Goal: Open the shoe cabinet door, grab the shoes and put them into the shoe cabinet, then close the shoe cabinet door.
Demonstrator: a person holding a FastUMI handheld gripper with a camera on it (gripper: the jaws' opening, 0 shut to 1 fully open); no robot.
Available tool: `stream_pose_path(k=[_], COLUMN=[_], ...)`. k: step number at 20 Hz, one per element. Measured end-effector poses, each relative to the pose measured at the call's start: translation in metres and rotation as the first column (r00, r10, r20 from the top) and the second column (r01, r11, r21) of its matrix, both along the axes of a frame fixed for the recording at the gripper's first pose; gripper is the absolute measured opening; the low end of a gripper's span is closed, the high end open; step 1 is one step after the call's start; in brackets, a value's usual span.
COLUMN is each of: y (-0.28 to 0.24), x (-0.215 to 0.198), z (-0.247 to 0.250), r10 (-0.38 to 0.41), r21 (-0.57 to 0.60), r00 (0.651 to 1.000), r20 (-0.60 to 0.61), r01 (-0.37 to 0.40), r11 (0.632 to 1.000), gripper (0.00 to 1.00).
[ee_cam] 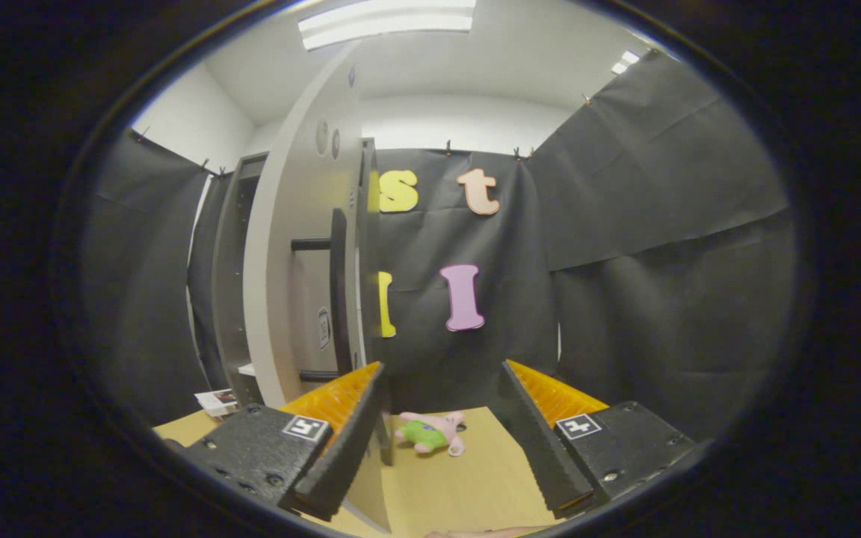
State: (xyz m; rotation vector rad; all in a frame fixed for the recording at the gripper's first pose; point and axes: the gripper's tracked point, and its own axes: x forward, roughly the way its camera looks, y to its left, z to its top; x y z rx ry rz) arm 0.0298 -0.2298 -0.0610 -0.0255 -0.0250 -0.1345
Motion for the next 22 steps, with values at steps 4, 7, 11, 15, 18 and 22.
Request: stream_pose_path(k=[4,7,11,15,18,22], y=[0.012,0.027,0.048,0.083,0.115,0.163], x=[-0.002,-0.007,-0.008,-0.007,-0.003,0.009], z=[0.004,0.004,-0.008,-0.01,-0.014,-0.023], r10=[-0.035,-0.052,-0.022,0.021,0.052,0.119], r21=[-0.133,-0.154,-0.084,-0.12,-0.124,-0.072], r00=[0.999,0.999,1.0,1.0,0.999,0.993], r20=[0.015,0.006,-0.013,-0.002,0.004,-0.015], r01=[0.037,0.052,0.021,-0.021,-0.051,-0.119], r11=[0.99,0.987,0.996,0.993,0.991,0.99], gripper=[0.93,0.93,0.92,0.93,0.93,0.93])
